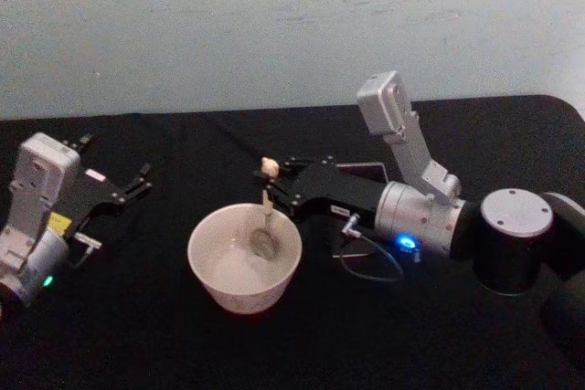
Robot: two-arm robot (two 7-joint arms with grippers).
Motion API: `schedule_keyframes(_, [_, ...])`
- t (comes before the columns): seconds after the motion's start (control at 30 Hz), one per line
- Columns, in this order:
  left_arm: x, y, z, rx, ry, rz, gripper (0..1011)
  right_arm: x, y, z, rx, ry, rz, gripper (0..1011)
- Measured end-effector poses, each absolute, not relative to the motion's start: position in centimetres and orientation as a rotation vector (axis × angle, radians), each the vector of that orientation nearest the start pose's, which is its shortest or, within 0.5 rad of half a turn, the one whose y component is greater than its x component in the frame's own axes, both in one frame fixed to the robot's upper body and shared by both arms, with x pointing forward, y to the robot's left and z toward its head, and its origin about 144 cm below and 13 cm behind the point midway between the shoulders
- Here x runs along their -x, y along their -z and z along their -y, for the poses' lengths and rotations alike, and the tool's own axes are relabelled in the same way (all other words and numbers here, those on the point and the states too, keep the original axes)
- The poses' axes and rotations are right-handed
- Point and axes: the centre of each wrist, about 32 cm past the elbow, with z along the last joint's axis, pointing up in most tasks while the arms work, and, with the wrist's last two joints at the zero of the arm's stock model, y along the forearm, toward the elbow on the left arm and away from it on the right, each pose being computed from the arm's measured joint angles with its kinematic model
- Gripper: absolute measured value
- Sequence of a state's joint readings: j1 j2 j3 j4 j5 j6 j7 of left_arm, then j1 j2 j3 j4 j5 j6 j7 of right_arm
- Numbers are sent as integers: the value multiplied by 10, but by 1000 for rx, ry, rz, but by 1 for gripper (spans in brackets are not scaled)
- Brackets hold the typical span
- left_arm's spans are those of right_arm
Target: Pick up the stirring spoon with one hand, stir inside the cup, then place it back in its original position.
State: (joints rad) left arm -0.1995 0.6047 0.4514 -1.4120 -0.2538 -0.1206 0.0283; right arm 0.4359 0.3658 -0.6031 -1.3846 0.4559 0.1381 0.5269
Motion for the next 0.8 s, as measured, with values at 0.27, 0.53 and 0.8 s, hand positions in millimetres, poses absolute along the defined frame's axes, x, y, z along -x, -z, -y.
schedule_keyframes(0.27, [-489, -1140, -310, -304, -1248, 285, 1001, -529, -1189, 193, 166, 556, -49, 205])
schedule_keyframes(0.53, [-489, -1140, -310, -304, -1248, 285, 1001, -517, -1190, 195, 170, 523, -73, 205])
schedule_keyframes(0.8, [-489, -1140, -310, -304, -1248, 285, 1001, -508, -1193, 195, 162, 481, -103, 205])
